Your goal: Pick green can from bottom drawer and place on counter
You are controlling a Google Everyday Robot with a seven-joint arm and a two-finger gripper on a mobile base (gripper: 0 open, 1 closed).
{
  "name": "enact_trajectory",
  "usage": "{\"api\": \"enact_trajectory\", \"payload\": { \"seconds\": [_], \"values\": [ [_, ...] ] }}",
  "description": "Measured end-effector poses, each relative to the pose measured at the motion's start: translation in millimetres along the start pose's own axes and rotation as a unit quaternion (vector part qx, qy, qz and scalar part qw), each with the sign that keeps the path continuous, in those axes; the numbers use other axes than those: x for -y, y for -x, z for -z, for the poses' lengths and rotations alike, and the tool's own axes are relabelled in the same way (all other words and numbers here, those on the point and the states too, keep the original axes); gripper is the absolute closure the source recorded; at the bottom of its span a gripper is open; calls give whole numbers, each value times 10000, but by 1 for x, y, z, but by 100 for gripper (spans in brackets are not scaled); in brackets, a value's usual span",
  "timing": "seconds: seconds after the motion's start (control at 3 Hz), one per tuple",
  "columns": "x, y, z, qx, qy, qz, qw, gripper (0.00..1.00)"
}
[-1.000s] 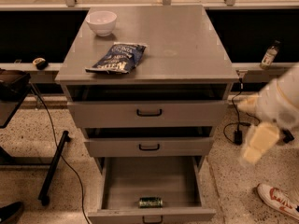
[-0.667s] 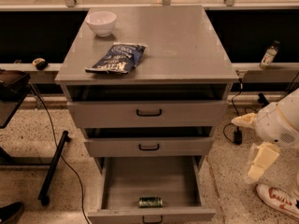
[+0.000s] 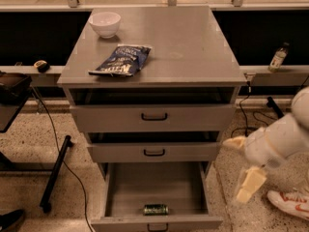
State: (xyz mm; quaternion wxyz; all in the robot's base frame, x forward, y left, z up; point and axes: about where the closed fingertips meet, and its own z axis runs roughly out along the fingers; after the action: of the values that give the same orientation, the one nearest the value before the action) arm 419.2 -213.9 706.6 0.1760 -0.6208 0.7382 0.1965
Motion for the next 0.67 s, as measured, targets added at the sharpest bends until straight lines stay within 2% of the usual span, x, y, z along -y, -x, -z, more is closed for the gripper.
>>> {"api": "enact_trajectory", "payload": {
  "seconds": [0.33, 0.67],
  "values": [
    [-9, -8, -79, 473, 77, -101, 9988, 0],
    [7, -9, -93, 563, -200, -136, 9981, 0]
  ]
}}
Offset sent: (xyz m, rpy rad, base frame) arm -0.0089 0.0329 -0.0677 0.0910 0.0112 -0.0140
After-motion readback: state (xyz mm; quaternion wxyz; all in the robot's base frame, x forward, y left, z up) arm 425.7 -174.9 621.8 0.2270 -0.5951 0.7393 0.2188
